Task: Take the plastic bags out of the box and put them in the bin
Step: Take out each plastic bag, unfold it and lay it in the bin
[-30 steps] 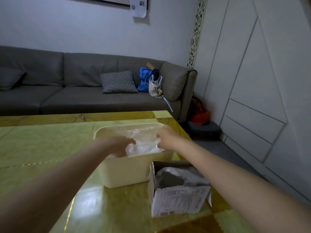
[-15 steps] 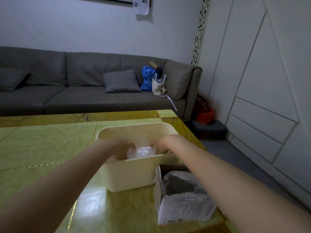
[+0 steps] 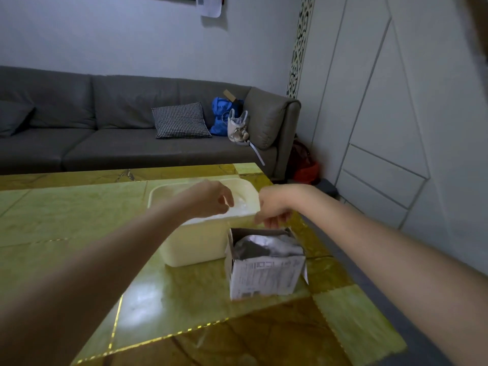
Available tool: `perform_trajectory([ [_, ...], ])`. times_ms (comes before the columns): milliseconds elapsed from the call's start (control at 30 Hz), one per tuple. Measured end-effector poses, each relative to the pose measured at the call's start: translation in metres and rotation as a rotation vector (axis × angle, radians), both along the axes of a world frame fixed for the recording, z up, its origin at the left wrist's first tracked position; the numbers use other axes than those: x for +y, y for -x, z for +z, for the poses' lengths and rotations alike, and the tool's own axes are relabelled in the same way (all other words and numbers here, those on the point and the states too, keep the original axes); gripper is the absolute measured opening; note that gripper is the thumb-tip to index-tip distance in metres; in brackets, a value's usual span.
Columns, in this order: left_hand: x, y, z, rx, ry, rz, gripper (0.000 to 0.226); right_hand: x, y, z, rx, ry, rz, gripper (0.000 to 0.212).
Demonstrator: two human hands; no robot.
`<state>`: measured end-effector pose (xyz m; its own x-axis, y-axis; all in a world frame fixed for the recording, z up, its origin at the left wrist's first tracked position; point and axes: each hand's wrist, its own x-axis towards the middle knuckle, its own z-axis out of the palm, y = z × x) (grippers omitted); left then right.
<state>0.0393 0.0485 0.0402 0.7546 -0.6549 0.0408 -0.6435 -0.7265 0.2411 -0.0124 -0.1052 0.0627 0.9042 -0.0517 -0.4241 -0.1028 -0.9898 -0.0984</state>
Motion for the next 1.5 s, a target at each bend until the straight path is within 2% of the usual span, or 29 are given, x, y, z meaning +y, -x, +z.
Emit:
perform_trajectory([
  [100, -0.018, 0.031, -0.013, 0.020, -0.059, -0.070, 0.025, -0.002, 0.022, -0.019, 0.062, 0.089, -0.017, 0.033],
  [200, -0.029, 0.047, -0.026, 0.055, -0.138, -0.083, 0.030, -0.002, 0.029, -0.039, -0.067, 0.092, -0.022, 0.019],
  [267, -0.033, 0.050, -0.032, 0.062, -0.165, -0.068, 0.031, -0.002, 0.031, -0.044, -0.145, 0.073, -0.029, 0.017],
  [400, -0.036, 0.051, -0.036, 0.026, -0.115, -0.025, 0.027, -0.005, 0.031, -0.037, -0.266, -0.077, -0.057, 0.009],
  [567, -0.035, 0.051, -0.036, -0.072, 0.038, 0.067, 0.019, -0.007, 0.034, -0.015, -0.398, -0.322, -0.078, 0.010],
  [667, -0.032, 0.050, -0.032, -0.102, 0.114, 0.073, 0.014, -0.012, 0.036, -0.014, -0.362, -0.305, -0.100, 0.023],
  [767, -0.030, 0.048, -0.026, -0.081, 0.189, 0.055, 0.016, -0.017, 0.038, -0.016, -0.298, -0.306, -0.141, 0.057],
  [833, -0.031, 0.049, -0.023, -0.016, 0.248, 0.028, 0.015, -0.018, 0.037, -0.017, -0.224, -0.400, -0.212, 0.069],
  [933, -0.031, 0.049, -0.018, 0.055, 0.392, 0.000, 0.009, -0.018, 0.034, -0.020, -0.166, -0.666, -0.374, 0.076],
  [1000, -0.030, 0.050, -0.013, 0.058, 0.463, -0.012, 0.009, -0.018, 0.032, -0.018, -0.191, -0.878, -0.400, 0.065],
  [1067, -0.028, 0.049, -0.009, 0.078, 0.516, -0.022, 0.014, -0.016, 0.033, -0.009, -0.283, -1.023, -0.386, 0.043],
  [1133, -0.024, 0.048, -0.006, 0.169, 0.598, 0.042, 0.029, -0.012, 0.035, 0.003, -0.434, -1.056, -0.352, 0.029],
  [1233, -0.015, 0.044, -0.003, 0.586, 0.803, 0.203, 0.067, -0.010, 0.036, 0.020, -0.626, -1.090, -0.263, 0.006],
  [1300, -0.006, 0.043, -0.005, 0.810, 0.838, 0.191, 0.078, -0.009, 0.036, 0.029, -0.712, -1.191, -0.241, 0.008],
  [1400, 0.000, 0.045, -0.007, 0.934, 0.938, 0.102, 0.077, -0.007, 0.037, 0.037, -0.814, -1.268, -0.241, 0.012],
  [1500, 0.000, 0.040, -0.003, 0.989, 1.161, 0.142, 0.053, -0.009, 0.041, 0.035, -0.908, -1.161, -0.232, 0.022],
])
